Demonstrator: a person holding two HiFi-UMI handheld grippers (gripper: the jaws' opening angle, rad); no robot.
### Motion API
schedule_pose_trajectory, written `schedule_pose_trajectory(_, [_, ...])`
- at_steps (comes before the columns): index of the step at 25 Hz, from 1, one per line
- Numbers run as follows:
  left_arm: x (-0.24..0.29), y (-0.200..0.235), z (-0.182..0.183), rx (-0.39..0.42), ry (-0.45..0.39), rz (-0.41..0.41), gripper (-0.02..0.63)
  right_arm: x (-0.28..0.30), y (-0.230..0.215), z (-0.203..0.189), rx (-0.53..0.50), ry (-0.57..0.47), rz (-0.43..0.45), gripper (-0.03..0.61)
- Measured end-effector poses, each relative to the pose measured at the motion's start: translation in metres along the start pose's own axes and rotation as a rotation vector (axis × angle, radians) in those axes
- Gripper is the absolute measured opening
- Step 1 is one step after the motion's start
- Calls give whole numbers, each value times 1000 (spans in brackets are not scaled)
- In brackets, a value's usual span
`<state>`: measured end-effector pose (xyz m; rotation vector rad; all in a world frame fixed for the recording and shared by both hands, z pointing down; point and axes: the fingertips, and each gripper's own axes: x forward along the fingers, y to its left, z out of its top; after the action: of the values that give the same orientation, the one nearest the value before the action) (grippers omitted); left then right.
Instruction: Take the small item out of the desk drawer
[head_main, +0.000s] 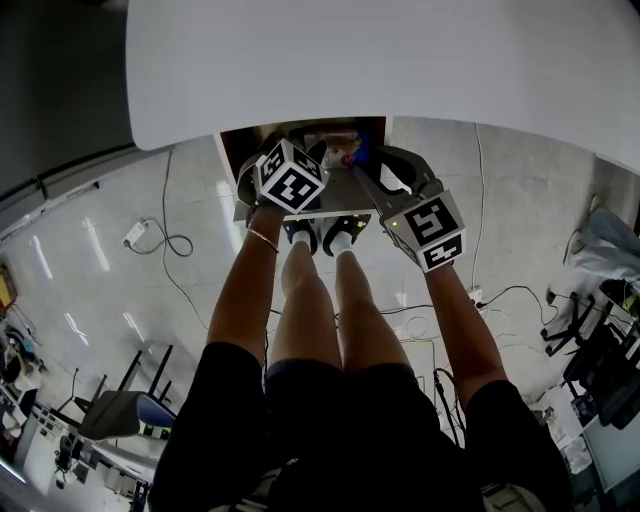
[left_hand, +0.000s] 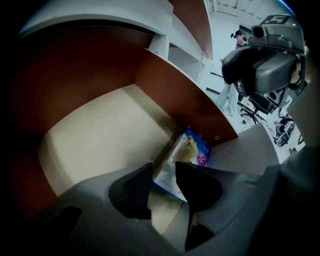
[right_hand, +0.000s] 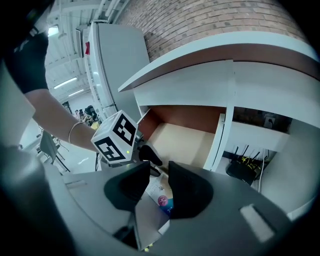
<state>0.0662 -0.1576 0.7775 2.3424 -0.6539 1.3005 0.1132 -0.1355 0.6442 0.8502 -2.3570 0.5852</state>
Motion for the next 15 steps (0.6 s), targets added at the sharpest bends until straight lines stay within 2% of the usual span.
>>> schedule_pose_trajectory(8, [5, -2, -2, -2, 4, -9, 144, 5, -1, -6, -31, 36, 6, 137])
schedule_pose_trajectory(15, [-3, -7, 4, -32, -15, -19, 140, 14, 0, -12, -133, 95, 25, 144])
